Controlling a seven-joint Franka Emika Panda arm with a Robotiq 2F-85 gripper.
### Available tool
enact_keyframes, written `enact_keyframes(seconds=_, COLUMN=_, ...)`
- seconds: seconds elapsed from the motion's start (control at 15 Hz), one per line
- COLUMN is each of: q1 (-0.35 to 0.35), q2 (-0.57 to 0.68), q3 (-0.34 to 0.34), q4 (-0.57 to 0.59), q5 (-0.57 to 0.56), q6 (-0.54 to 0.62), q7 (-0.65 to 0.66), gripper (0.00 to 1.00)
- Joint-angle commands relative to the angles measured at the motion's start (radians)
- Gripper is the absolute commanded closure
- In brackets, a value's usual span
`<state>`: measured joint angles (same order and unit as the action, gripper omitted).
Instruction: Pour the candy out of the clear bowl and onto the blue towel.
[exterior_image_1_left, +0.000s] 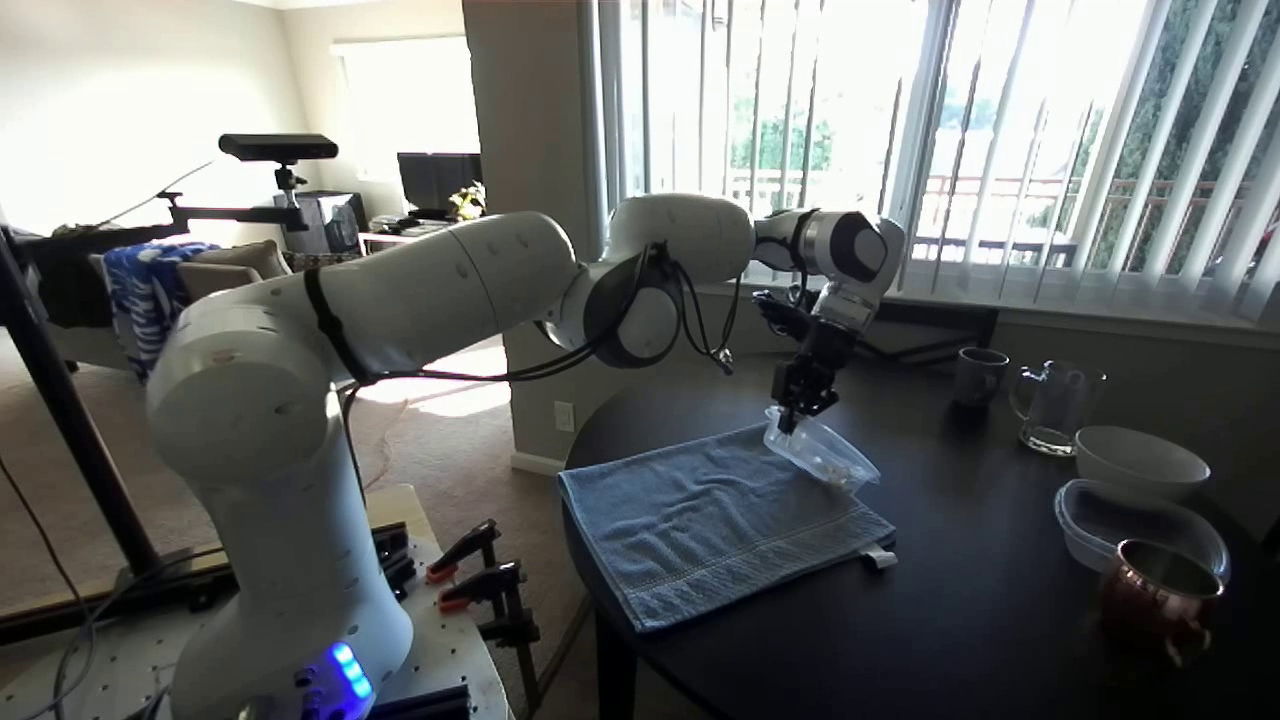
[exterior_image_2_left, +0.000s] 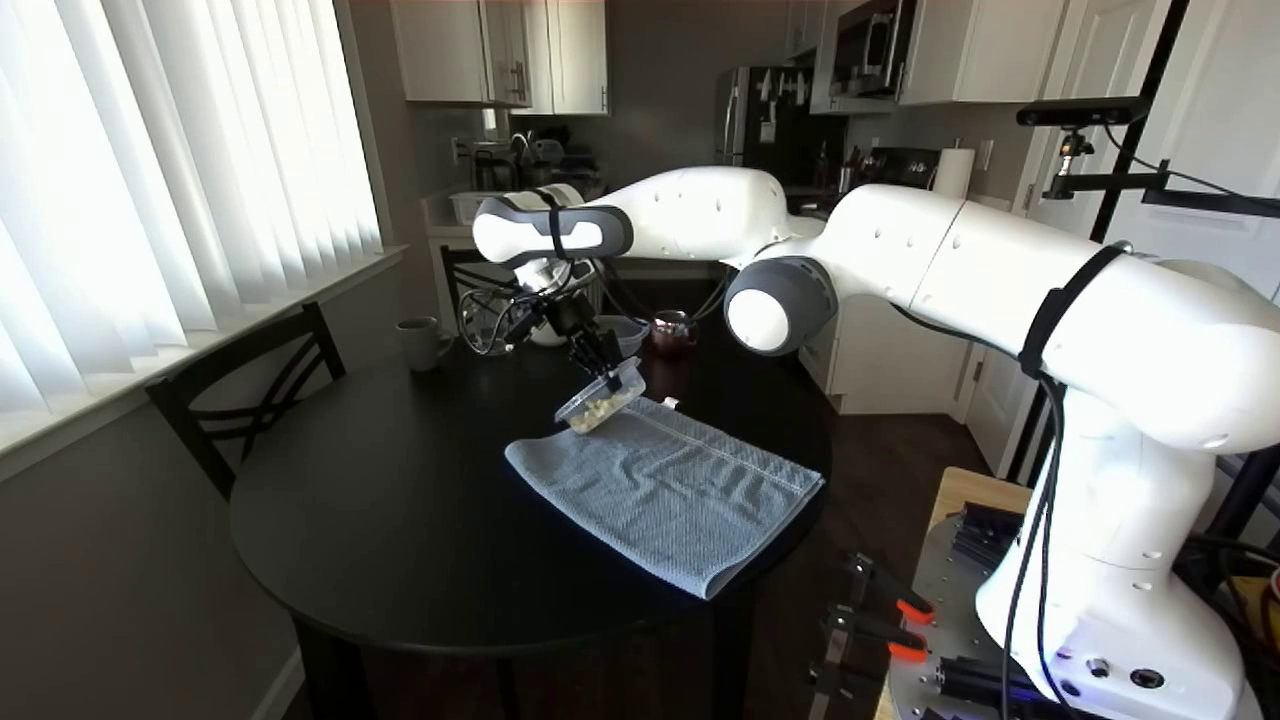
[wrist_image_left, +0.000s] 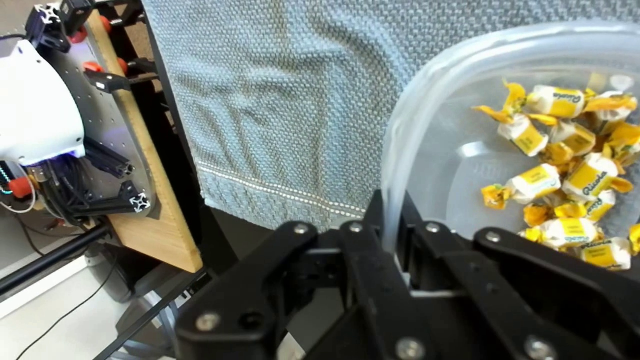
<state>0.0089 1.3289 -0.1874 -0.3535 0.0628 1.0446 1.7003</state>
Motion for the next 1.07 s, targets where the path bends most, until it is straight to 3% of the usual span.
enact_keyframes(seconds=0.0, q1=0.031, q2=0.028, q3=-0.011, q4=0.0, q5=-0.012, q6=0.011, q7=0.029, gripper=0.99)
enact_keyframes(seconds=0.47, q1=0.079, q2=0.017, q3=-0.042, q4=0.0, q5=-0.032, q6=-0.054, q7=0.131, gripper=0.99)
enact_keyframes(seconds=0.67, q1=0.08, q2=0.014, q3=-0.014, q4=0.0, q5=0.004, q6=-0.156, q7=0.149, gripper=0.99)
enact_keyframes(seconds=1.0, q1=0.124, q2=0.014, q3=-0.036, q4=0.0, q5=-0.038, q6=-0.329, q7=0.159, gripper=0.99)
